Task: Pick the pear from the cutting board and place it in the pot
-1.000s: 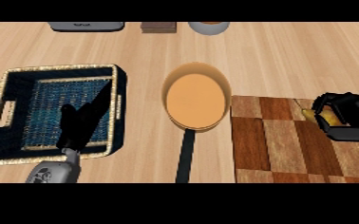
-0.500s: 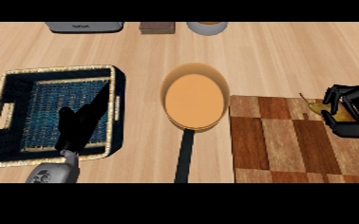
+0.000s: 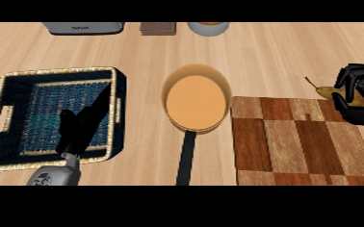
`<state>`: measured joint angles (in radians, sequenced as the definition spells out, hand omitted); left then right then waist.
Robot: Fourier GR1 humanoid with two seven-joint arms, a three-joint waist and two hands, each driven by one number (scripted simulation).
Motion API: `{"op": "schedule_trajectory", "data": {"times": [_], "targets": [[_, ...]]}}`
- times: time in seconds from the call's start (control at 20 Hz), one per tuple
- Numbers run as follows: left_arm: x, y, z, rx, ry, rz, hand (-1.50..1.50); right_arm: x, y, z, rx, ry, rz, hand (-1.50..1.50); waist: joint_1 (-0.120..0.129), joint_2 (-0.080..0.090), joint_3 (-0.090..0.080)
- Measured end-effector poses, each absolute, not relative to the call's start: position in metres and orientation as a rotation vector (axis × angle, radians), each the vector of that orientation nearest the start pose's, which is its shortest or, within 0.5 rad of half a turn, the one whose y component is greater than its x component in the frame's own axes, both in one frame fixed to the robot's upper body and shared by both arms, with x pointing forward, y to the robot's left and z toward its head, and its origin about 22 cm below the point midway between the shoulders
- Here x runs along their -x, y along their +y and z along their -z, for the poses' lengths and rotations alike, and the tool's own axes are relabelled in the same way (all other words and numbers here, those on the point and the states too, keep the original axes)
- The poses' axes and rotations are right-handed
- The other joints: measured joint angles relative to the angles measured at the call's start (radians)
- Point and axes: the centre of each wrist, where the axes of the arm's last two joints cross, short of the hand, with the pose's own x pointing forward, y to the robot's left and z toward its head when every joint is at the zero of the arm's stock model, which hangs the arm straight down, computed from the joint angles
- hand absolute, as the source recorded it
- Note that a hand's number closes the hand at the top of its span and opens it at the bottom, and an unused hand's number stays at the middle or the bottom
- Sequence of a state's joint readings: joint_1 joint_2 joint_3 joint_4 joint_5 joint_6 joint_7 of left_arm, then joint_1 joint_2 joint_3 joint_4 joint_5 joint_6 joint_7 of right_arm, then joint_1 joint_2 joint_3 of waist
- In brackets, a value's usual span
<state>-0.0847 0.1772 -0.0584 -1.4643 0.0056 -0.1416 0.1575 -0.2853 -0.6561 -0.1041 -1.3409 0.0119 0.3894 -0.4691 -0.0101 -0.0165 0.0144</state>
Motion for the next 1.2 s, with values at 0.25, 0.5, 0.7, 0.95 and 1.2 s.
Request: {"op": "schedule_trajectory", "data": {"times": [0.25, 0.5, 0.7, 0.95, 1.2], "targets": [[-0.264, 0.253, -0.003, 0.019, -1.355, 0.311, 0.00, -0.311, -0.346, -0.161, 0.221, -1.925, -0.862, 1.50, 0.003, 0.001, -0.001], [-0.264, 0.247, -0.004, 0.023, -1.364, 0.318, 0.00, -0.317, -0.301, -0.198, 0.274, -1.890, -0.951, 1.50, 0.015, 0.003, -0.002], [-0.265, 0.246, -0.006, 0.036, -1.373, 0.319, 0.00, -0.324, -0.256, -0.216, 0.324, -1.841, -1.035, 1.50, 0.024, 0.007, -0.005], [-0.266, 0.245, -0.005, 0.037, -1.371, 0.324, 0.00, -0.333, -0.205, -0.221, 0.375, -1.783, -1.144, 1.50, 0.028, 0.009, -0.002], [-0.269, 0.242, -0.007, 0.032, -1.368, 0.334, 0.00, -0.341, -0.161, -0.221, 0.547, -1.707, -1.311, 1.50, 0.037, 0.012, -0.003]]}}
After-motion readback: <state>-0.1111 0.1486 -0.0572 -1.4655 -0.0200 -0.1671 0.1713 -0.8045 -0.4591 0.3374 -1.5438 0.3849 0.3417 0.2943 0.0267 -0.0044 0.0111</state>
